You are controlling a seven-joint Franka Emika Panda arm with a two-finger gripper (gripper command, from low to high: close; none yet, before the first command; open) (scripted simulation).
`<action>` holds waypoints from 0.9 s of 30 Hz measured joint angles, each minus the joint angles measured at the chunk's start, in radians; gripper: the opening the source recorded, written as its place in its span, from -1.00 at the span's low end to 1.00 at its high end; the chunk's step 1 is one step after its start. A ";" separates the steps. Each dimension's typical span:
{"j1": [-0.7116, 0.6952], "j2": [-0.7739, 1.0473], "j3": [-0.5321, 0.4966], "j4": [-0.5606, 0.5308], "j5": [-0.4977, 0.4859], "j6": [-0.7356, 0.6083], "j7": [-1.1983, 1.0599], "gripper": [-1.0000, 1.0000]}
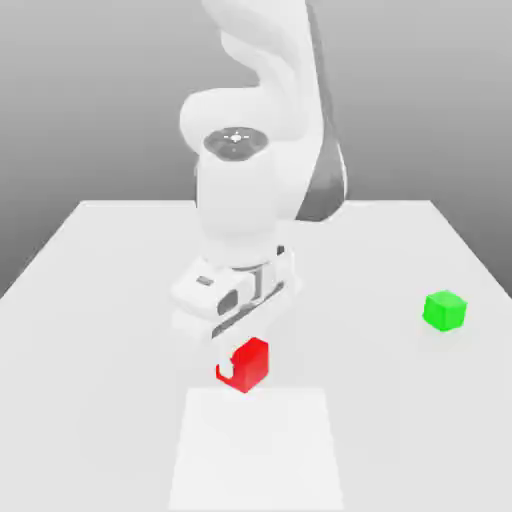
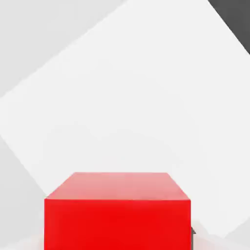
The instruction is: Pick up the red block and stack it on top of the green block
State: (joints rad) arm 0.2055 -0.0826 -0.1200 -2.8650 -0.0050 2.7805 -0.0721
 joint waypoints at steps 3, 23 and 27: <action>0.076 -0.014 0.079 0.000 0.024 -0.015 0.098 -1.00; 0.578 -0.095 0.624 0.008 0.205 -0.087 0.709 -1.00; 0.543 0.050 0.634 0.010 0.049 0.045 0.833 -1.00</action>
State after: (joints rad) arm 0.7481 -0.0325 0.5136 -2.8548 0.0436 2.8254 0.7608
